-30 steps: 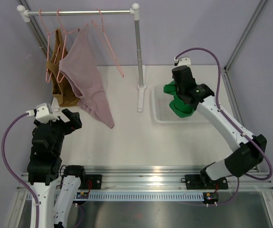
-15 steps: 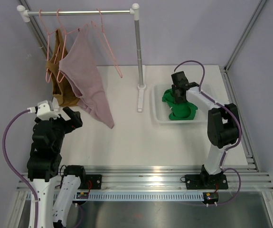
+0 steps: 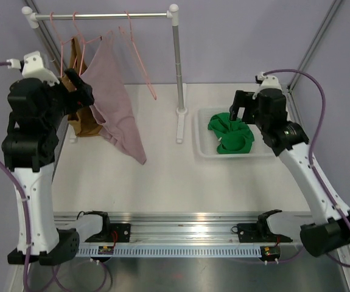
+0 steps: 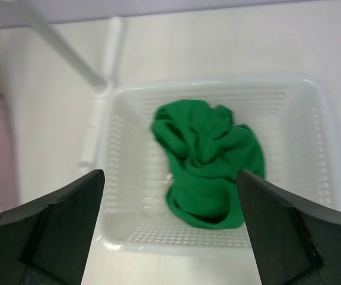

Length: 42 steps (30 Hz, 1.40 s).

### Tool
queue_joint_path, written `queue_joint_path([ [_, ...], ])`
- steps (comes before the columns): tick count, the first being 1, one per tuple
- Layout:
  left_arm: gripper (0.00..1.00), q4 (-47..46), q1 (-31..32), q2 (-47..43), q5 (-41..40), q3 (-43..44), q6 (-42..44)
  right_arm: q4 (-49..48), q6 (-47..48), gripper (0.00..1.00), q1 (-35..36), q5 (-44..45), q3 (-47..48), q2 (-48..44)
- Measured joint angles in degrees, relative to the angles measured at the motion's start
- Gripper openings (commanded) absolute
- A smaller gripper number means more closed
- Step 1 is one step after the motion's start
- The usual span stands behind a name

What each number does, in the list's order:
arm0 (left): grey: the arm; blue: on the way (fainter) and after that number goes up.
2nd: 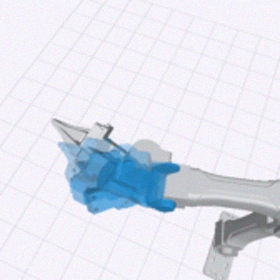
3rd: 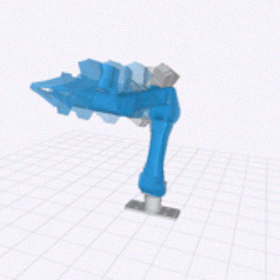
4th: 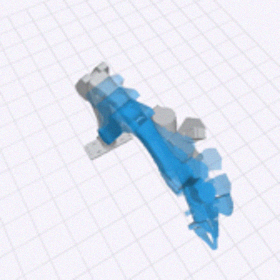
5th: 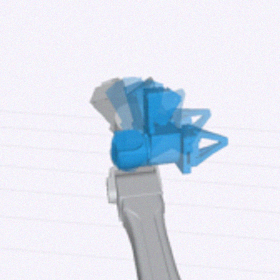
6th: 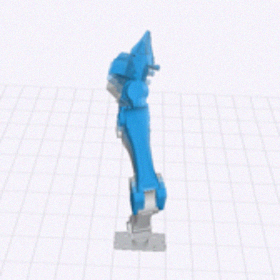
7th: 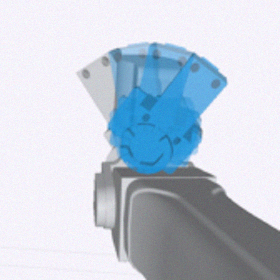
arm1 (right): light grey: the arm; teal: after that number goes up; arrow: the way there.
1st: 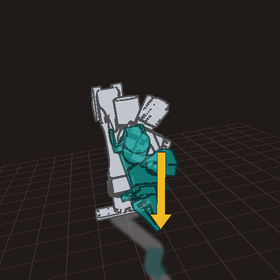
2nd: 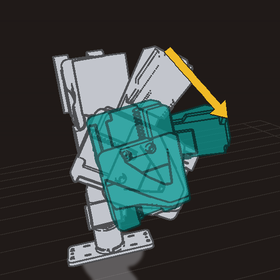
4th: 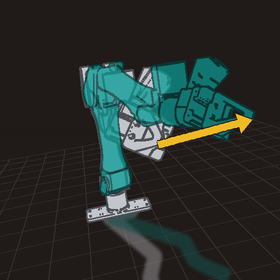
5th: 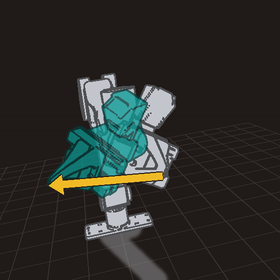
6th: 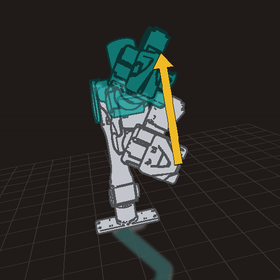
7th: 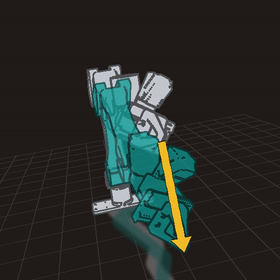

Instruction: Remove the tank top from the hanger

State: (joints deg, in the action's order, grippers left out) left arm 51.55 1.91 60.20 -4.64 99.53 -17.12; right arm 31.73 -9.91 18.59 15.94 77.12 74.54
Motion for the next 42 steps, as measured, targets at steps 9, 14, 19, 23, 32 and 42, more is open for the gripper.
queue_joint_path([
  [9, 0.99, 2.05, -0.22, 25.55, -0.83, 24.04, 7.06, -12.68, -9.18, 0.98, 0.13, -32.0, -17.73, -21.77],
  [14, 0.99, -1.62, -1.75, 33.31, -1.07, 24.5, 11.61, -16.09, -14.23, 0.94, 0.15, -42.66, -23.17, -21.29],
  [19, 0.99, -7.17, -6.51, 39.15, 2.1, 24.52, 12.41, -17.53, -16.48, 0.94, 0.15, -48.26, -24.63, -22.1],
  [23, 0.9, -9.14, -9.16, 43.91, 6.6, 28.0, 12.5, -18.18, -16.96, 0.93, 0.15, -50.49, -25.73, -24.72],
  [32, 0.28, -10.49, -9.92, 48.78, 16.33, 30.64, 10.67, -18.58, -16.87, 0.92, 0.15, -51.67, -25.73, -25.53],
  [42, 0.0, -10.84, -10.23, 48.76, 18.91, 30.67, 8.48, -18.58, -16.9, 0.91, 0.15, -51.67, -25.73, -25.92],
])
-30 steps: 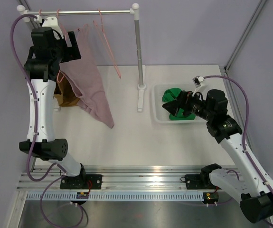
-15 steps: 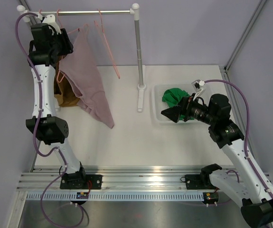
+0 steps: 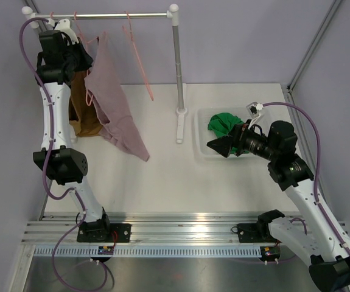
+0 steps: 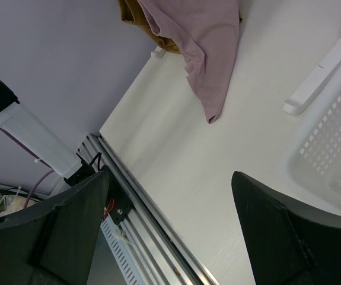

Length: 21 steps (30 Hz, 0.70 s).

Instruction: Remove the tank top from the hanger

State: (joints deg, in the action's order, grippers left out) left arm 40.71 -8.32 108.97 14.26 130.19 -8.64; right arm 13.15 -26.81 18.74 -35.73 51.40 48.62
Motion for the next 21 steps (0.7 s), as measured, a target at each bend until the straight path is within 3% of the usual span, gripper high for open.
queue_joint_path([
  [8, 0.0, 0.46, 0.07, -2.1, 1.68, -0.02, -1.9, 0.04, -0.02, 0.91, 0.0, 0.02, 0.0, -1.4],
  [21, 0.0, 1.18, 2.08, -14.38, 2.27, -1.92, -5.73, 0.57, -0.74, 0.91, 0.0, -0.55, 0.02, -3.85],
])
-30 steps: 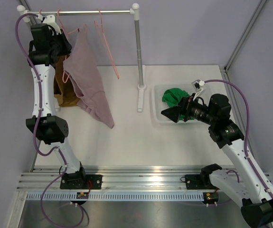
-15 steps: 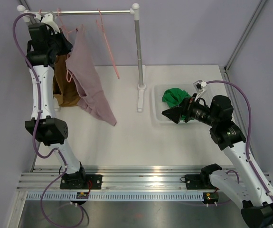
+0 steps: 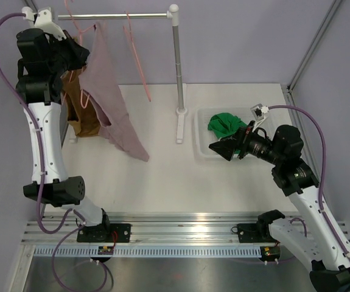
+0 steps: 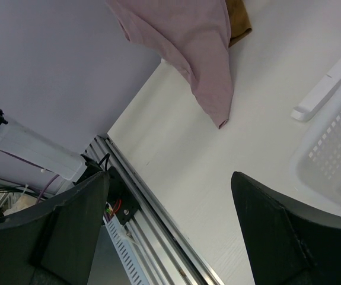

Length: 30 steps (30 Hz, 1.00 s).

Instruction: Remove the tank top from the hanger

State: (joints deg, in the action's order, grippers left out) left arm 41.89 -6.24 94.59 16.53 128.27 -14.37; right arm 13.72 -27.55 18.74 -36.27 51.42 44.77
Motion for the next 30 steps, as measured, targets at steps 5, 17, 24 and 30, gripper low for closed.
queue_joint_path([
  [5, 0.0, 2.03, 0.0, -11.04, 1.09, -13.05, -5.55, 0.35, -0.94, 0.9, 0.0, -1.11, 1.53, 1.73],
  [17, 0.0, 2.03, 10.34, -51.34, 3.15, -51.47, -10.08, -8.44, -5.66, 0.95, 12.35, -2.82, 1.4, 9.49],
  [24, 0.0, 4.17, 11.43, -61.31, 8.72, -68.06, -11.28, -17.9, -6.84, 0.99, 31.15, 12.09, 0.92, 19.78],
  [30, 0.0, 4.61, 11.43, -66.27, 15.98, -77.66, -12.04, -21.27, -8.28, 0.89, 39.5, 31.93, 2.97, 31.01],
])
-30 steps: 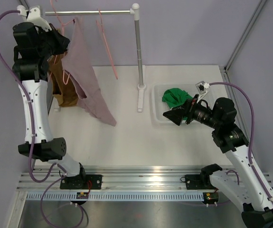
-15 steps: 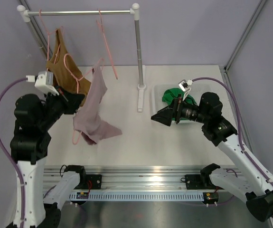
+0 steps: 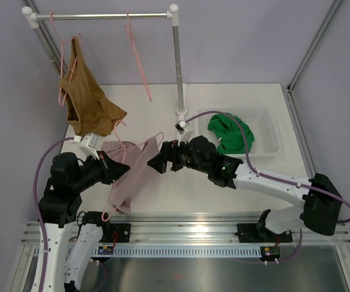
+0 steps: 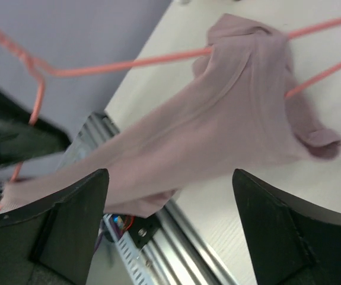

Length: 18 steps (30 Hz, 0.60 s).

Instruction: Remove the tank top from the hanger

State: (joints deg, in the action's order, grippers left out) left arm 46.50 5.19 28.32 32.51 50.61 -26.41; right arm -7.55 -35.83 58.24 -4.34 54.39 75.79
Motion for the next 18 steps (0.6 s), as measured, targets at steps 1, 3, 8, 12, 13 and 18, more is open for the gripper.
queue_joint_path([
  [1, 0.0, 0.11, 0.0, -0.63, 0.96, -1.31, -0.24, -0.61, -0.2, 0.87, 0.28, 2.62, 0.37, 1.92],
  [3, 0.0, -0.2, 0.0, -1.49, 2.91, -3.45, -0.66, -1.27, -0.48, 0.84, 0.37, 6.64, 1.11, 5.4],
  [8, 0.0, -0.37, 0.0, -2.69, 5.64, -5.55, -1.07, -1.84, -0.02, 0.81, 0.37, 11.56, 4.15, 11.45],
  [12, 0.0, -1.29, 0.07, -2.82, 6.91, -5.66, -1.05, -1.51, 1.51, 0.63, 0.37, 14.58, 7.5, 14.27],
  [13, 0.0, -1.49, 0.07, -2.84, 6.91, -5.66, -1.05, -1.51, 1.9, 0.6, 0.37, 15.19, 8.39, 14.97],
  [18, 0.0, -1.57, 0.07, -2.82, 6.78, -5.66, -0.83, -0.94, 3.43, 0.32, 0.37, 17.68, 9.27, 16.04],
])
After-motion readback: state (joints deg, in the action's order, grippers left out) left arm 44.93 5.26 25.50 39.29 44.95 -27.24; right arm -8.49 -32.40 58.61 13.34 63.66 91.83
